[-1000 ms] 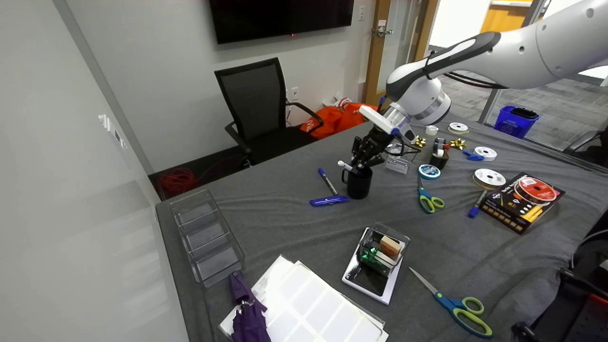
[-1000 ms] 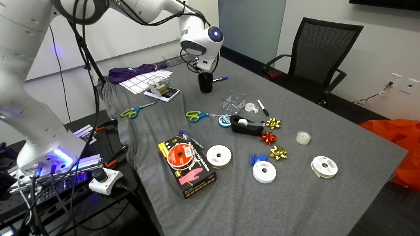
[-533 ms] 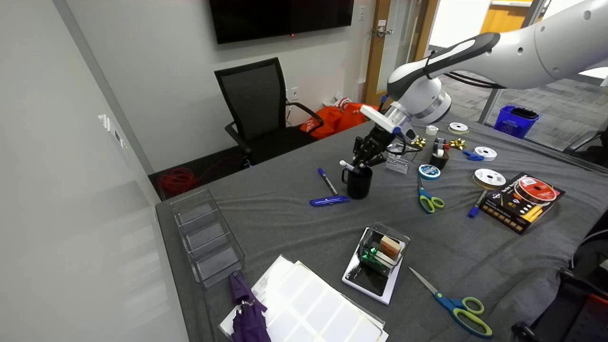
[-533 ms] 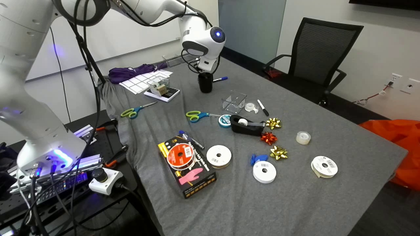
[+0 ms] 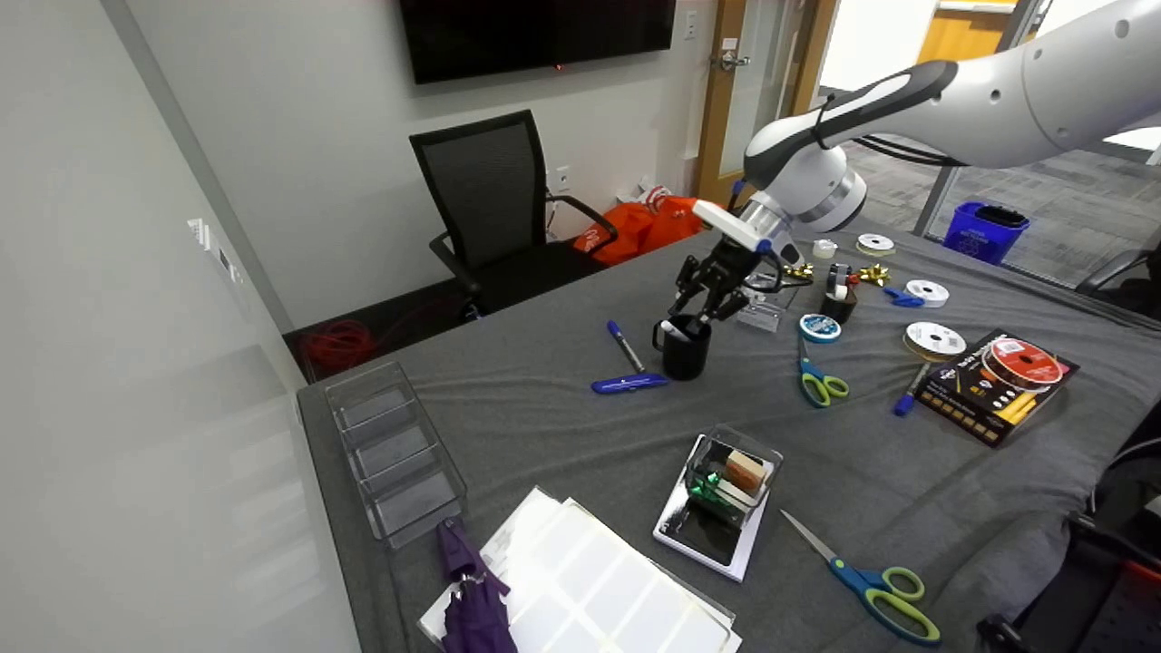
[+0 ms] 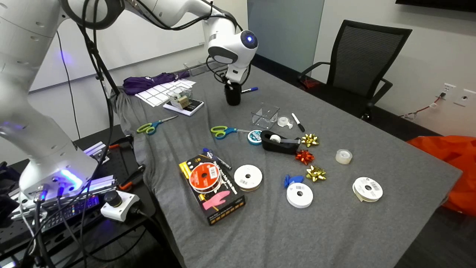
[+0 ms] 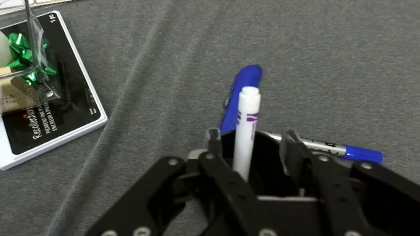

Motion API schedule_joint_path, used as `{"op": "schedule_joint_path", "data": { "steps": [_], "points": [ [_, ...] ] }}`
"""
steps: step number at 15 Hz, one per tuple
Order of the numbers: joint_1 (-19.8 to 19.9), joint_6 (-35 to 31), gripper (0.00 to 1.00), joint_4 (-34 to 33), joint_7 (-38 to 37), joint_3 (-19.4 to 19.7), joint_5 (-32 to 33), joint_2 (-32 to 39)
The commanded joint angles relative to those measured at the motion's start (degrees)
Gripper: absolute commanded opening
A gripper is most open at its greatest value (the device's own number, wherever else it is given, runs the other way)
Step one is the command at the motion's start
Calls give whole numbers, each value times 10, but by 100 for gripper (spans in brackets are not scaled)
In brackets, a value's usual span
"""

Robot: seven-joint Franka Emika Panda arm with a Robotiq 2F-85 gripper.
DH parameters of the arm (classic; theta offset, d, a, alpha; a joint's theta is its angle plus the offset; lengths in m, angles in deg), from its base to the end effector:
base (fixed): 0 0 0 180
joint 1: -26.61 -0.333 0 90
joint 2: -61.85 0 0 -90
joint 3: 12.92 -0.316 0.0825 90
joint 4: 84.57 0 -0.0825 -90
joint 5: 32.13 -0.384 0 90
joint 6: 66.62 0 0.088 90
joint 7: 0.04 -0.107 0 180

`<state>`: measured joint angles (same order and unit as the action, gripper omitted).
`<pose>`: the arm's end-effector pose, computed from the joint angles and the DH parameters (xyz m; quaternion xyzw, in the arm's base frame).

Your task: Pick up the white marker on the left and then put it in the black cup

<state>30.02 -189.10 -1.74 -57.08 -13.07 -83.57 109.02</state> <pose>0.7194 -0.0076 0.1986 -0.6480 0.6734 0.2115 0.2862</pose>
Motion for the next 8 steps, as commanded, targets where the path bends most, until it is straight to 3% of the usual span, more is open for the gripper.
{"op": "schedule_joint_path", "data": {
  "steps": [1,3,8],
  "points": [
    [2,18,84,-17,-2,3,7,8],
    [0,18,97,-14,-4,6,12,3],
    [-17,26,100,-3,-27,21,57,-30]
  ]
}}
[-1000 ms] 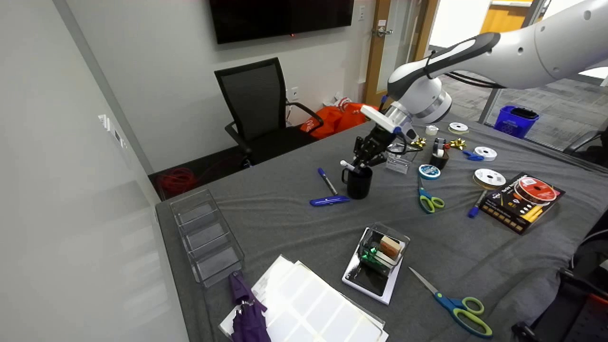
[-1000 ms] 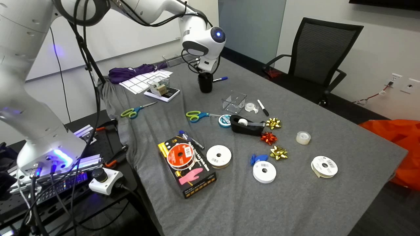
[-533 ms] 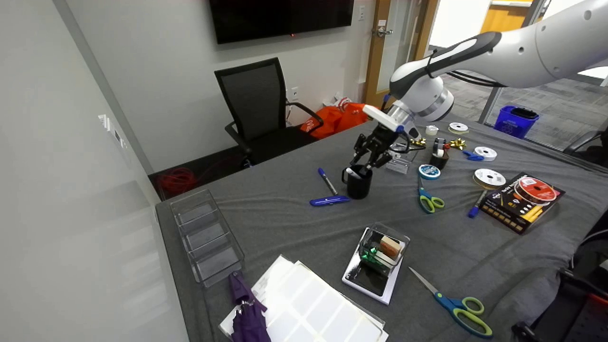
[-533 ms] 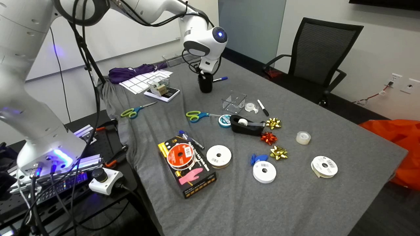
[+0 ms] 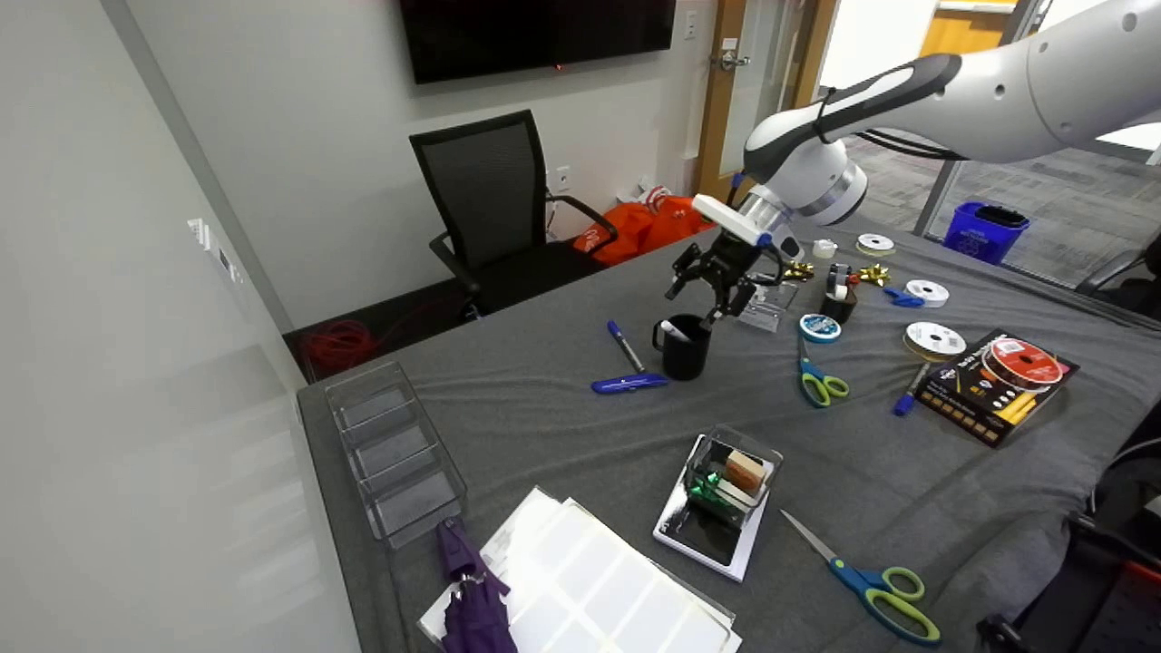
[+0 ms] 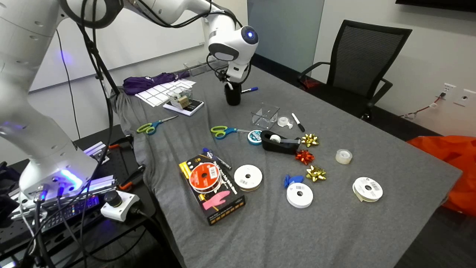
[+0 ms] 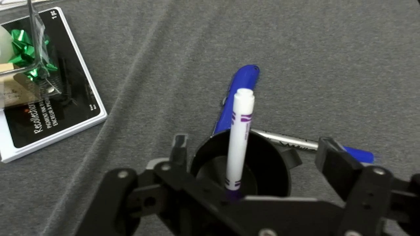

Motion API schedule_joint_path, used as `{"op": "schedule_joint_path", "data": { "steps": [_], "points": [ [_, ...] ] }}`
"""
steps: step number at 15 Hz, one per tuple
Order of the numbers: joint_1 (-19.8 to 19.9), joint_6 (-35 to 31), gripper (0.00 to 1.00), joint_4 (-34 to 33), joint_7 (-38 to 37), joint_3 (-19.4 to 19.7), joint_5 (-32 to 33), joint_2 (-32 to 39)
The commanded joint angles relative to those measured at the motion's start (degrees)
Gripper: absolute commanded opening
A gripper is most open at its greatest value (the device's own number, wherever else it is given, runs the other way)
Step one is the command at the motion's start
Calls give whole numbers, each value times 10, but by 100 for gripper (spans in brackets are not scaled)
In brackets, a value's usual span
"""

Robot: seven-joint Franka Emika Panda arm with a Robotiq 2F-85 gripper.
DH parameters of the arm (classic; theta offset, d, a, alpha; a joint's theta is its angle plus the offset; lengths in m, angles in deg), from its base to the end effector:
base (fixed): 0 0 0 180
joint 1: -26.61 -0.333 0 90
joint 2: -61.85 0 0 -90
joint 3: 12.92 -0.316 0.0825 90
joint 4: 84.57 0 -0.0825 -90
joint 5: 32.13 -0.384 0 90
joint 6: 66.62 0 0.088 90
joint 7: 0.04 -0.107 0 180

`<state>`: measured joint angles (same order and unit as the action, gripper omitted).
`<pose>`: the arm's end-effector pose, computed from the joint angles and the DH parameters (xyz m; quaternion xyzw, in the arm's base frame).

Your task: Pick up the white marker on the left and then put it in the black cup

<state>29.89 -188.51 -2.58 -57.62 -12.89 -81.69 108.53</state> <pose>0.7231 -0.0079 0.2098 -0.6588 0.6679 0.2037 0.2799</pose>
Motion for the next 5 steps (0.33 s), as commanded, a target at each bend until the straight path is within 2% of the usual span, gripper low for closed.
{"op": "schedule_joint_path", "data": {
  "steps": [1,5],
  "points": [
    [-19,21,100,6,-28,20,54,-33],
    [-30,39,100,11,-67,23,123,-69]
  ]
}}
